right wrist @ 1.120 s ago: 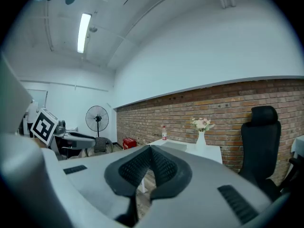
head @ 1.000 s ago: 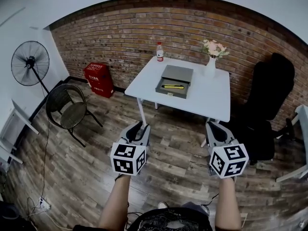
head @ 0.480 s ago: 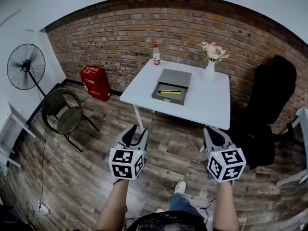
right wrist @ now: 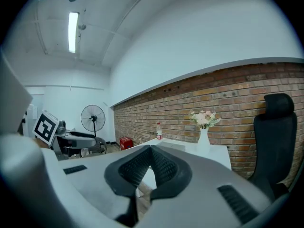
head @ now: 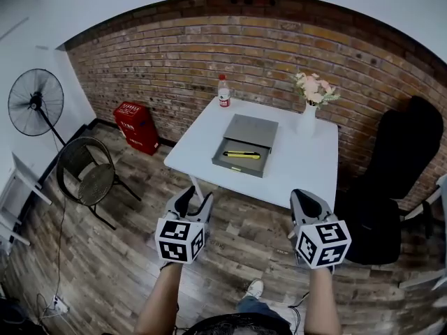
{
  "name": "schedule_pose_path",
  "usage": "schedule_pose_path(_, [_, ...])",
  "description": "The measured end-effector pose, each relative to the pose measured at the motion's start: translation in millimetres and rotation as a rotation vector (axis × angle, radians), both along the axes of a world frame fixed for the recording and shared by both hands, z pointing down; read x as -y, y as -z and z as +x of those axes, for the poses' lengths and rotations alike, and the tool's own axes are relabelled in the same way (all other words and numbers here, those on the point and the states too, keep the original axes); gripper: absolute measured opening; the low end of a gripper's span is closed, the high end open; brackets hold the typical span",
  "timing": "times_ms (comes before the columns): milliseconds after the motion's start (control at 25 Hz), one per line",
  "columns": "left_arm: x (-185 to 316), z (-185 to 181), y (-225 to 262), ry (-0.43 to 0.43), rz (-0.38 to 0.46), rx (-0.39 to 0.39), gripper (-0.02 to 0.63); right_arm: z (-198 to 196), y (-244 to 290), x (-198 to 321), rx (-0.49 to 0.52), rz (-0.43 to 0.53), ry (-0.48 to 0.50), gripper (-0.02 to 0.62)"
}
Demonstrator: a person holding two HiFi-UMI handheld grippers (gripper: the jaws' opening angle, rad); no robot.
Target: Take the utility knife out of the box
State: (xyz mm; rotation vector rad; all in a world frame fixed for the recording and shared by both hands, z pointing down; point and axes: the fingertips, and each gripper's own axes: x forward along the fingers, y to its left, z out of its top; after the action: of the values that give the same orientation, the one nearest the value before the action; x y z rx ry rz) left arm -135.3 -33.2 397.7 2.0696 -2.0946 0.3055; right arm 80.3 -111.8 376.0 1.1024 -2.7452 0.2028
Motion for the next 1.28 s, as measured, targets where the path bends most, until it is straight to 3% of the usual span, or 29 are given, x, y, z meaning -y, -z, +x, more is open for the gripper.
schedule_pose_path(320, [61, 9, 0, -0.006, -0.030, 0.013, 0.201, -4, 2, 65, -0.016, -0.019, 0.041, 0.019])
schedule_pose_path(800, [102, 1, 6, 0.071, -0.037, 0.033, 0.199, -5, 7, 112, 0.025, -0.018, 0.086, 0.020])
schedule_pose_path(1080, [126, -9, 3, 0.044, -0.045, 0.050, 0.199, -12, 1, 131, 0.026, -0.026, 0.071, 0.020])
schedule_pose_path(1280, [160, -19, -5, -0.034, -0.048, 0.063, 0.199, -25, -9, 150, 0.001, -0.036, 0.036, 0.020])
